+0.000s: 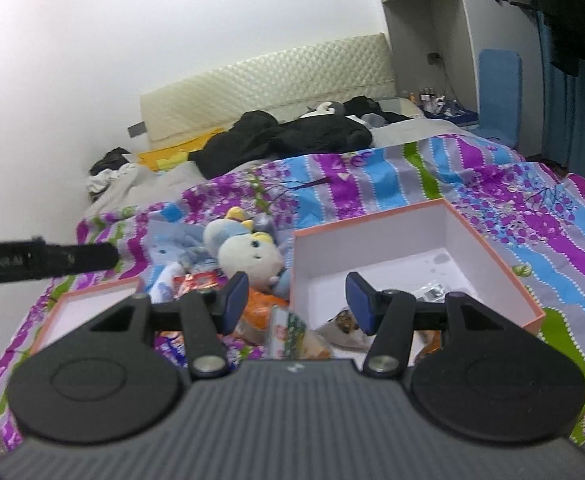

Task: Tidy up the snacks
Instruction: 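Withdraw both open tools from the box back toward the snack pile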

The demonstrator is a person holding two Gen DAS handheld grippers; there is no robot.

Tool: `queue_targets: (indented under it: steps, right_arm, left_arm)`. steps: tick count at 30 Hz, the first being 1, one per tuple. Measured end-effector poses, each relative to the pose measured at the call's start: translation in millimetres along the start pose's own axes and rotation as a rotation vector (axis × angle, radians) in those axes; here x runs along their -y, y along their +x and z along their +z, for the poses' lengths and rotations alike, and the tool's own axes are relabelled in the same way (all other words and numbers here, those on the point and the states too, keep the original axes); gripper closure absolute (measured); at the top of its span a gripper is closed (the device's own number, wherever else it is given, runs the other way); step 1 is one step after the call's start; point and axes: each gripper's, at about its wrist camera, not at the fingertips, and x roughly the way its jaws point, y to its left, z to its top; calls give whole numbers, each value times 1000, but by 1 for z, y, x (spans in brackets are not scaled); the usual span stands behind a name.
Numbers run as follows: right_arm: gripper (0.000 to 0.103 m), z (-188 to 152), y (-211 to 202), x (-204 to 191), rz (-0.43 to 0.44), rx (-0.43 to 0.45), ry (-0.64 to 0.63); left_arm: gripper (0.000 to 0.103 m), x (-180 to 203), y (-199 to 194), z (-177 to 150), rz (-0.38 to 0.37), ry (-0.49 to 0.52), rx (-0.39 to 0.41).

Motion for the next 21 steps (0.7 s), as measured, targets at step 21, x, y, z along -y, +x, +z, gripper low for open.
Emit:
queue_targets:
  steps: [21]
  right_arm:
    - [47,-69,-18,-39,110,-84,-116]
  left_arm:
    - [50,-40,-35,-107,160,-128,-76]
